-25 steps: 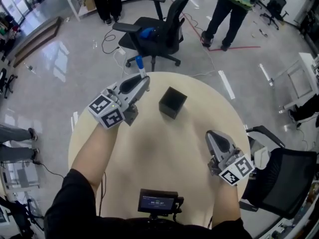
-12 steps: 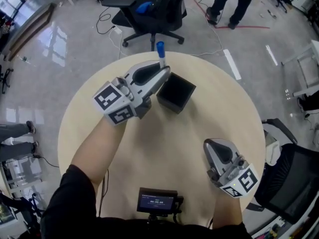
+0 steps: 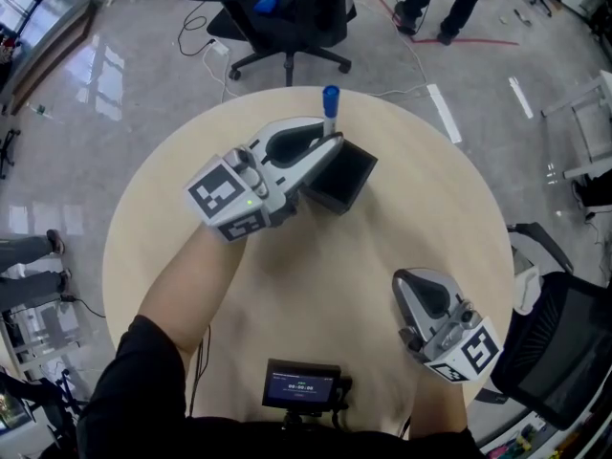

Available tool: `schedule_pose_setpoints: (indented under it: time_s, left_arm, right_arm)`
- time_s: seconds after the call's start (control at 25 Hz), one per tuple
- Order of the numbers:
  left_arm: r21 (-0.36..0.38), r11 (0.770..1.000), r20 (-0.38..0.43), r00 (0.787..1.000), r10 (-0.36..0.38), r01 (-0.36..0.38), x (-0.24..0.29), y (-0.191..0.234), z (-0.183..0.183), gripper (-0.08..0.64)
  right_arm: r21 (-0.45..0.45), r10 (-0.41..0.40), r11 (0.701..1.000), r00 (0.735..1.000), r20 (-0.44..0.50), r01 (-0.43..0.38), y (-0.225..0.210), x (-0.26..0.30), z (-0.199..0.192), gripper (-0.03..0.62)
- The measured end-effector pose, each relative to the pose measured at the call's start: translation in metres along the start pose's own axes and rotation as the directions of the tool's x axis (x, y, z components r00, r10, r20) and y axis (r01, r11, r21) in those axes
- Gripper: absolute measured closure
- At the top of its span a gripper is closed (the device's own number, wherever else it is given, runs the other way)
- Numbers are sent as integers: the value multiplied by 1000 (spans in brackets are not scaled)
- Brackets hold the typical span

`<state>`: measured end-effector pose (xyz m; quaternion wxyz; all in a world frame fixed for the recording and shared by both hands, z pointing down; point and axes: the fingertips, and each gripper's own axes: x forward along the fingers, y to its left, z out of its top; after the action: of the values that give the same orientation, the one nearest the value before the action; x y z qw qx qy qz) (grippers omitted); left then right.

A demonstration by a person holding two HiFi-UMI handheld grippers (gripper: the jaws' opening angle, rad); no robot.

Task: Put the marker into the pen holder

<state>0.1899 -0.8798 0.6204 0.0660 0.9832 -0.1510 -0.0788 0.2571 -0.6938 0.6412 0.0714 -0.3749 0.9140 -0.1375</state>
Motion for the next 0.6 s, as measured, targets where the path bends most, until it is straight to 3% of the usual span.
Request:
schedule_pose_setpoints:
  time_s: [0.44,0.6]
  left_arm:
    - [-16,1000,1,1000,-12,12,3,-1,-12,482]
    - [-33,999,10,1000,-12,13,1,0,-12,391]
  right_arm:
    - [10,9,1000,1000,-10,-9,-2,-2,-9,588]
    - [9,13,1000,1000,-12,-13,-1,0,-11,588]
